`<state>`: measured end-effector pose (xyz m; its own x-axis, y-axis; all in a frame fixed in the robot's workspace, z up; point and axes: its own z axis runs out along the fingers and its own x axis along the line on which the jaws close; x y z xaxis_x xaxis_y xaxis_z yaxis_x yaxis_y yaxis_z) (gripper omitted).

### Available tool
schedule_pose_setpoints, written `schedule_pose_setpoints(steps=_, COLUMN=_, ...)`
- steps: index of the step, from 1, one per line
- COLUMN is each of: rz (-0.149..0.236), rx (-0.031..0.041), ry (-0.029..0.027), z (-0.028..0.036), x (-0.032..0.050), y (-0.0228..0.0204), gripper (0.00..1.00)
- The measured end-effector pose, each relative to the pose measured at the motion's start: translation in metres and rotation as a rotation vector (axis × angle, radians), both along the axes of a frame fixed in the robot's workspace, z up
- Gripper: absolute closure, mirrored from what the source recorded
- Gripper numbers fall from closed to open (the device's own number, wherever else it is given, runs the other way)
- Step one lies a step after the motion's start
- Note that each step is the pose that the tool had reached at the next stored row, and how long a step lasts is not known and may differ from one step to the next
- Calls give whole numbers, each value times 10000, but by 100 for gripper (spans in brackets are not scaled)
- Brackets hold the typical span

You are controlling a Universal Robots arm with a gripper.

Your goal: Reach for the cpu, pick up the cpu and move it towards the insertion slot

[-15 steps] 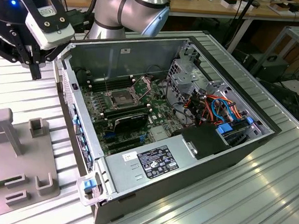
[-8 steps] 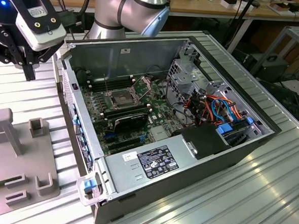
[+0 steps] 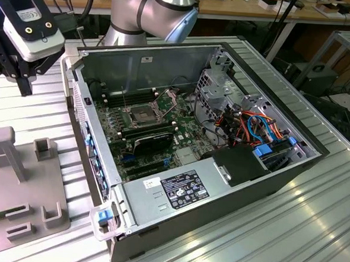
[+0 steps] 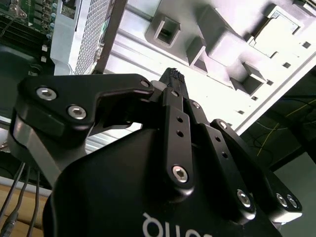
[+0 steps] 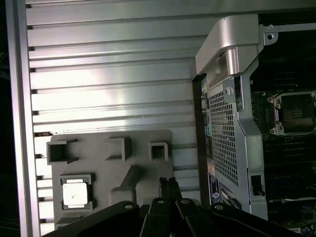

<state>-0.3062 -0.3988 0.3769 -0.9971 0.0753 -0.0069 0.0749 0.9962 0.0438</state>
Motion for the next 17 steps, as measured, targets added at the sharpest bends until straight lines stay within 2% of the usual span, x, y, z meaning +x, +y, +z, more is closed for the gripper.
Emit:
schedule_pose_setpoints(steps=9, rz=0, rx=0, ry=-1, z=-12, x=-119, y=0, gripper=89)
schedule_pose_setpoints(steps=11, rz=0, rx=0, ry=-1, z=-17, x=-186, y=0, gripper=89)
schedule_pose_setpoints(steps=17, rz=0, rx=0, ry=-1, z=-29, x=-320, y=0, gripper=89)
